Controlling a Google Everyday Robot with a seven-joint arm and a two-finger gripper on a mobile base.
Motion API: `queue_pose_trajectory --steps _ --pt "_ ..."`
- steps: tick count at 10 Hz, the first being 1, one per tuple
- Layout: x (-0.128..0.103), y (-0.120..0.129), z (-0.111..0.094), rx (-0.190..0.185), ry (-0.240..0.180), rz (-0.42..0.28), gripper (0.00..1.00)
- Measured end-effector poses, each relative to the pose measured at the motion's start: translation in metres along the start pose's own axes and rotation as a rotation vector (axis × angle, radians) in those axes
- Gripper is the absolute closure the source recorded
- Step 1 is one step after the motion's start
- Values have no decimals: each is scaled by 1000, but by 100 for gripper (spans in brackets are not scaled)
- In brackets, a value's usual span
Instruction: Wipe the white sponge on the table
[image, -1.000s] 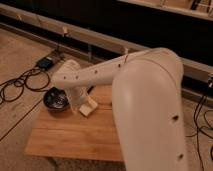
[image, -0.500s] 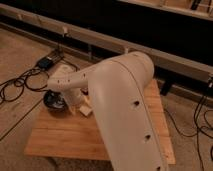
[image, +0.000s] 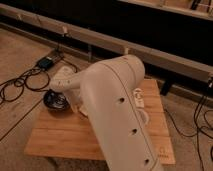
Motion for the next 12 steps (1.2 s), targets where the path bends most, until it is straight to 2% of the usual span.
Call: queue_pose_trajectory --steps 5,12 --pt "-13 -3 13 21 -15 26 35" --pt "-15 8 20 62 -19 -1 35"
